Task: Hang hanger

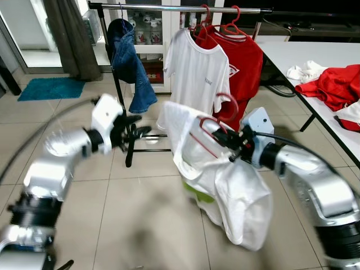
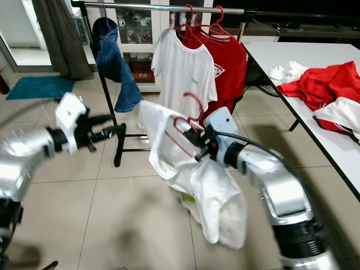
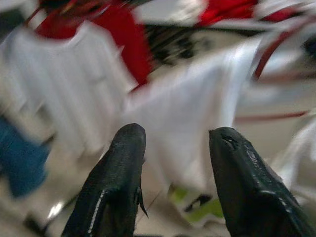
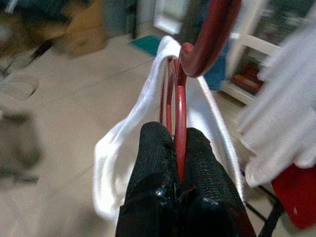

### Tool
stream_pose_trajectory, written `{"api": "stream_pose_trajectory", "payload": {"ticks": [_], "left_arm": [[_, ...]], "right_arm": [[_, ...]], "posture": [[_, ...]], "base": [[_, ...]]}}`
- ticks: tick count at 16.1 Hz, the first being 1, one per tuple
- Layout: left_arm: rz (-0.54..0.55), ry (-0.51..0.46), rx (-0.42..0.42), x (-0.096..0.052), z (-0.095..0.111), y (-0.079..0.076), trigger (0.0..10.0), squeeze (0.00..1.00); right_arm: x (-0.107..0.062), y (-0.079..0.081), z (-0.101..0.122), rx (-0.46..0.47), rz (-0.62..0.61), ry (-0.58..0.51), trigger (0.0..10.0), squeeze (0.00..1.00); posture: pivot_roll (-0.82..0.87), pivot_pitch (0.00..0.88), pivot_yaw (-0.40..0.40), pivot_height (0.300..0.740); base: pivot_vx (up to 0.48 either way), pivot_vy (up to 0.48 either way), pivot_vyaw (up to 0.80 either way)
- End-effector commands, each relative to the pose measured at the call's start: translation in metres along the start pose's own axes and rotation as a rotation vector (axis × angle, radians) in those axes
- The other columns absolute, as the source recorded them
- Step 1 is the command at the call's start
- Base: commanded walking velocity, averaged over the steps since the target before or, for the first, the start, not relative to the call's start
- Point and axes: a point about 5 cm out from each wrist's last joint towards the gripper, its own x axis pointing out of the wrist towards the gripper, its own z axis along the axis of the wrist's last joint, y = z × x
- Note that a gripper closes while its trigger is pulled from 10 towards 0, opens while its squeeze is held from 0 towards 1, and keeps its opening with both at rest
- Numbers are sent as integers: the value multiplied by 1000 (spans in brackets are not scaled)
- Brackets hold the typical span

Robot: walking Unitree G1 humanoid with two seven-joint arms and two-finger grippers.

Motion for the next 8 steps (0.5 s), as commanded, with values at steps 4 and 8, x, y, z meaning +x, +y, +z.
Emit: {"api": "stream_pose_trajectory", "payload": {"ticks": [4, 8], "left_arm": [[-287, -13, 28, -6, 22, 1, 10000, 1000], [-562, 32, 31, -3, 29, -9, 10000, 39]], "right_arm": [[-2, 17, 16, -144, 200, 1, 10000, 0], [2, 28, 26, -206, 302, -2, 10000, 0]], "posture": [[-149, 0, -21, 740], [-142, 0, -18, 740]], "base": [[0, 0, 0], [0, 0, 0]]}}
